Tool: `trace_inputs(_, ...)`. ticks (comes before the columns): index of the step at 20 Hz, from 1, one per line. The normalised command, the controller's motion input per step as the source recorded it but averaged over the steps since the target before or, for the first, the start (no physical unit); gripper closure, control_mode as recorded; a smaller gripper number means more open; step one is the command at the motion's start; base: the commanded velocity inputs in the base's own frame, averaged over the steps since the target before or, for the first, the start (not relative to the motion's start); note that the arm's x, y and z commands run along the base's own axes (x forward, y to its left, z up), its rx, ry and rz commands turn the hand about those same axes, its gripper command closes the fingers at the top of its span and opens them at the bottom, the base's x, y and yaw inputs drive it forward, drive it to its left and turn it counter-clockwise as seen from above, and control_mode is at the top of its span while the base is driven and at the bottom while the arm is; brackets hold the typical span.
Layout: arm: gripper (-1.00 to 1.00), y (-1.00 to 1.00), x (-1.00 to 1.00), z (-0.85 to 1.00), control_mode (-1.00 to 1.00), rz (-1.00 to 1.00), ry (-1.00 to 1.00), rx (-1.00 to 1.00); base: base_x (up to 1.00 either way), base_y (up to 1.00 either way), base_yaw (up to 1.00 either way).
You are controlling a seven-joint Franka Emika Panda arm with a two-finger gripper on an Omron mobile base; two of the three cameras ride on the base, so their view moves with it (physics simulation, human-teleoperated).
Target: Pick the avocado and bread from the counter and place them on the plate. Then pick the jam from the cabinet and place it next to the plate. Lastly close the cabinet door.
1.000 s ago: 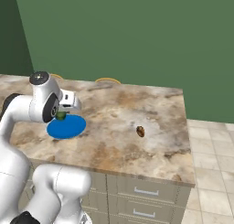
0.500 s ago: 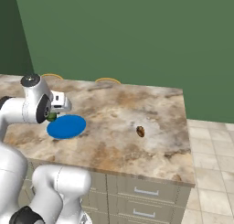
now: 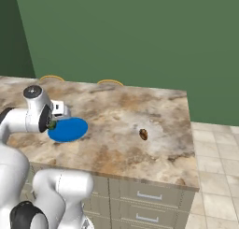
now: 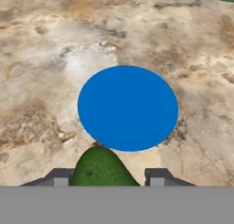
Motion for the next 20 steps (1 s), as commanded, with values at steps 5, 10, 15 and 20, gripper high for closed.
trace_inputs(5,1.00,0.02,0.32,-0.28,-1.00,0.07,0.00,0.00,0.00,0.00,0.00)
trace_inputs(10,1.00,0.03,0.23,-0.18,-1.00,0.05,0.00,-0.04,0.00,0.00,0.00)
trace_inputs(15,1.00,0.16,0.16,-0.16,-1.00,0.00,0.00,-0.07,0.00,0.00,0.00)
trace_inputs(20,1.00,0.14,0.15,-0.13,-1.00,0.00,0.00,-0.06,0.00,0.00,0.00)
